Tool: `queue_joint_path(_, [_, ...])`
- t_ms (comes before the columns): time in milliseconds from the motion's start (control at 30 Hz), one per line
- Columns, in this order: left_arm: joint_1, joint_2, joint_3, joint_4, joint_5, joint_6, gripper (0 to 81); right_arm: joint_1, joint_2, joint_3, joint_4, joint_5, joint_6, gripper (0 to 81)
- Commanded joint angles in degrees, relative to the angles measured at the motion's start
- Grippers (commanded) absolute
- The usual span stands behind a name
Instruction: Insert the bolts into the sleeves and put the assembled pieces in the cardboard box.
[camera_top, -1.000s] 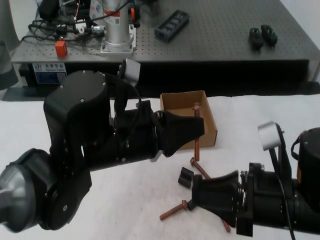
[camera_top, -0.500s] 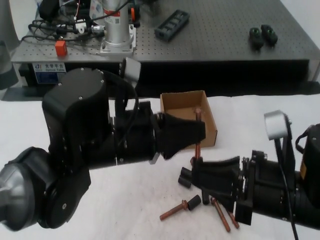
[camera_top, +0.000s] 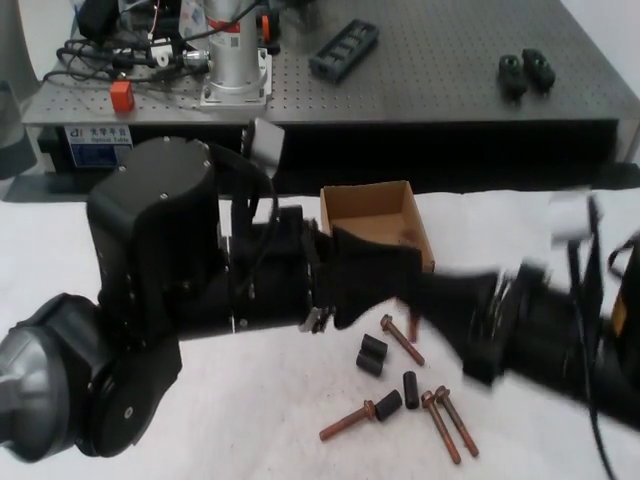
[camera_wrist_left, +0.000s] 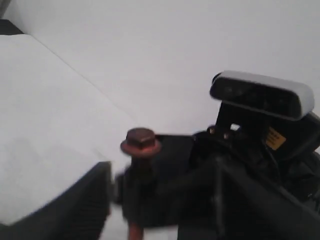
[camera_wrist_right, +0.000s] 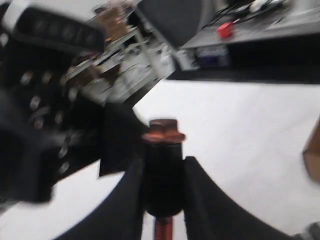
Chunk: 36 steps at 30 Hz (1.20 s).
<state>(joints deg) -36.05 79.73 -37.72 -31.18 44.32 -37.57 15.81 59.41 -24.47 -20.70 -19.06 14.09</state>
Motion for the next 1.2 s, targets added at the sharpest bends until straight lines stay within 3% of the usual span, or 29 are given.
queue_joint_path(0, [-0.2,-0.4,-0.2,4.0,-3.5,2.8,54.2,-1.0,0.3,-1.6,-0.2,2.8,-2.0,0.2])
queue_joint_path(167, [-0.2,-0.4,-0.2,14.7,-9.0,14.8,48.6,-6.0,14.8,-17.2,13.7,4.1,-9.6,0.2])
queue_joint_path(400, [-0.2,0.3,-2.4,31.9,-19.6,31.7,48.2,-6.3,40.4,-42.8,30.2,13.5,-16.4,0.2])
queue_joint_path(733, [-1.4,15.4,-19.4,54.2,-24.1,47.0,44.9,-6.3,64.6,-69.9,49.5,18.1,-17.8,0.3])
queue_joint_path(833, [-2.7,20.9,-25.2,60.4,-24.8,51.0,44.9,-6.3,67.0,-73.0,54.0,18.5,-17.8,8.3])
queue_joint_path(1000, [-5.1,28.3,-34.0,69.4,-27.2,57.1,44.9,-6.5,66.2,-73.1,53.8,18.0,-17.8,38.8])
queue_joint_path(1167, [-5.9,33.9,-40.3,75.2,-30.7,61.0,40.5,-7.3,61.9,-73.1,55.9,17.0,-16.8,34.9])
